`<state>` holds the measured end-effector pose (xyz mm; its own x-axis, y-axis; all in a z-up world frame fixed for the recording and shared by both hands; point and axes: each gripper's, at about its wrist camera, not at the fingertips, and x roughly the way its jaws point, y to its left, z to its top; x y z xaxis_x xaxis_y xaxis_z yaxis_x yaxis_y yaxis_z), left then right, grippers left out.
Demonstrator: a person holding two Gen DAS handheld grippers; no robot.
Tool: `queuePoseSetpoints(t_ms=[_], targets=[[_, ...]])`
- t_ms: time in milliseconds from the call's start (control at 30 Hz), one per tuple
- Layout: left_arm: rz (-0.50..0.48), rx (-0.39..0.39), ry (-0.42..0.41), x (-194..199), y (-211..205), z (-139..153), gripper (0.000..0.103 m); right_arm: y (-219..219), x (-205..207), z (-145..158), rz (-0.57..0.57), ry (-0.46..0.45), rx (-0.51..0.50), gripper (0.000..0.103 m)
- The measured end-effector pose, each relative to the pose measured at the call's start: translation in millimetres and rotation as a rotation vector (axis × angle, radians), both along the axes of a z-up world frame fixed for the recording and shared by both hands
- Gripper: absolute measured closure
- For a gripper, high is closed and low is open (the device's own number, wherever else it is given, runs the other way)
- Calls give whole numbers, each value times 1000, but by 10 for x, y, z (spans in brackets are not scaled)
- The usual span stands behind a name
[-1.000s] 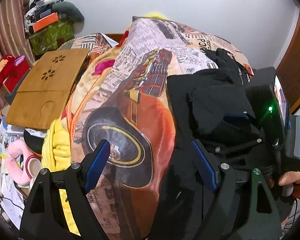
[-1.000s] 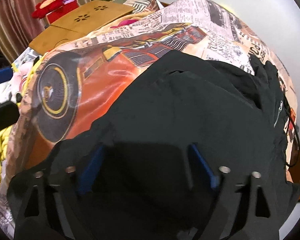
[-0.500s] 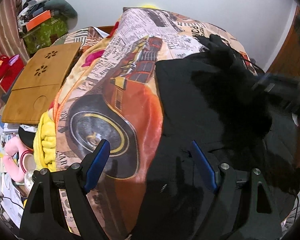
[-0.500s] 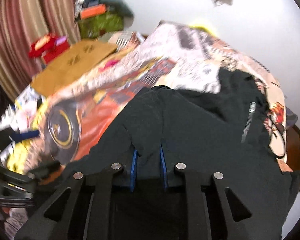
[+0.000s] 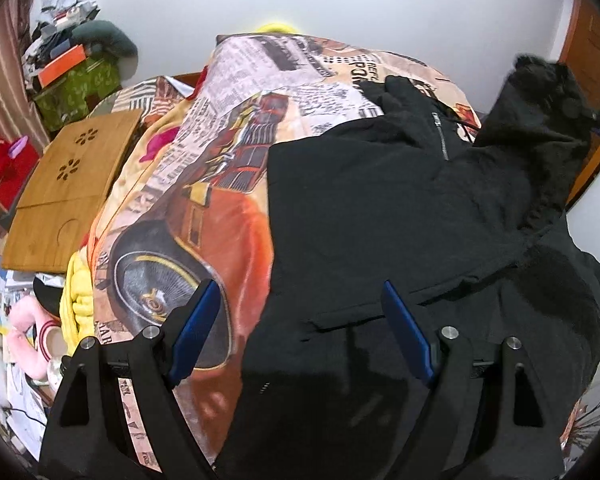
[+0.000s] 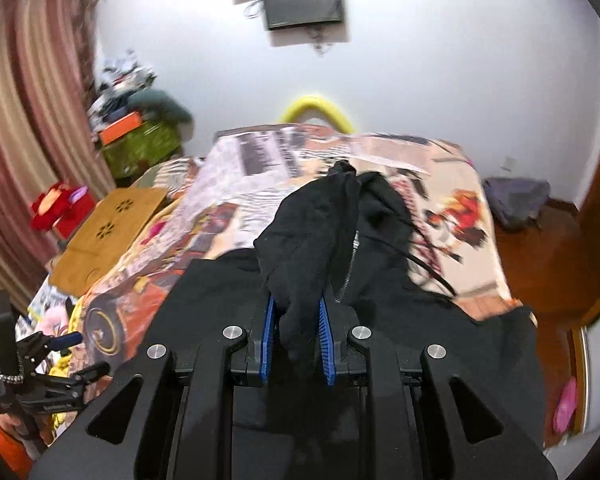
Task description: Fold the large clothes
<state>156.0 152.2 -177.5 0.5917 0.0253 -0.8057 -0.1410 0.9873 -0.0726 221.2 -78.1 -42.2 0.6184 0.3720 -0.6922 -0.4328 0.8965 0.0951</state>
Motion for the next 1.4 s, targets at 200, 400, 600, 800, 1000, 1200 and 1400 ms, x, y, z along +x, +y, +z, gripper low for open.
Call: queuePoseSetpoints(t_ms=[200, 400, 600, 800, 1000, 1200, 1400], targets=[[-12, 8, -8, 8, -163, 6, 21, -546, 23, -476, -122, 144, 49, 86], [-22, 53, -10, 11, -300, -11, 21, -1014, 9, -959, -225, 318, 143, 85], [-43, 64, 1, 8, -410, -69, 21, -1155, -84, -1039, -278, 354, 128, 78], [-79, 85, 1, 87, -534, -53, 21, -1313, -218, -804, -290, 282, 84, 78], [-112, 87, -53, 224, -697, 125, 21, -1718, -313, -377, -348, 183, 159, 61], [-158, 69, -112, 381, -889, 322, 21, -2316, -358, -182, -491, 143, 220, 37], [-196, 65, -120, 536, -1123, 319, 21, -2912, -312, -682, -628, 313, 271, 37]])
